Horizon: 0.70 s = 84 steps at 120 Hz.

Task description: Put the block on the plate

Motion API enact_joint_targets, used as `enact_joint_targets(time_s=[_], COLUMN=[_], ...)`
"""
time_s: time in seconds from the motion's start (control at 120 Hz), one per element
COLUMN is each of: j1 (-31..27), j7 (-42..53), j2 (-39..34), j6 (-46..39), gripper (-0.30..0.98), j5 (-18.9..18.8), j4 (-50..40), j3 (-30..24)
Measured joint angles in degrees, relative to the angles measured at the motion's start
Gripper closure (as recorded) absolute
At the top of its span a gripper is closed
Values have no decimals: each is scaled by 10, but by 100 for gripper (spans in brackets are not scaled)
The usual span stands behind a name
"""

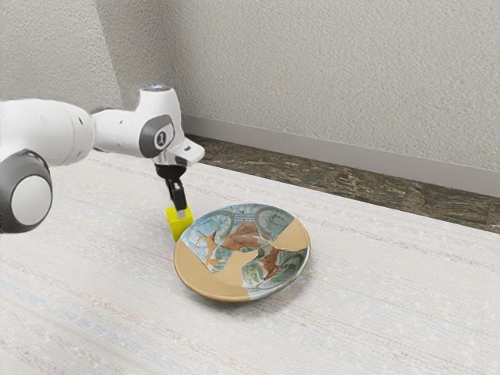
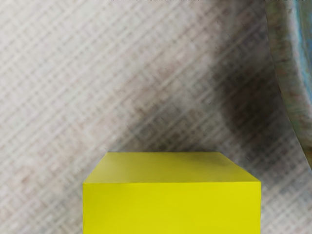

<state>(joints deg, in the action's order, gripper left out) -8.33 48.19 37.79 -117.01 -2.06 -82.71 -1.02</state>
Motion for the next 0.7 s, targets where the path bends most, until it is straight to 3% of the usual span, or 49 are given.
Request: enact_joint_targets(time_s=[0.7], j1=[0], j7=[44], j2=[10], j6=[4], gripper=[0], j5=[4], j4=[-7], j3=[0])
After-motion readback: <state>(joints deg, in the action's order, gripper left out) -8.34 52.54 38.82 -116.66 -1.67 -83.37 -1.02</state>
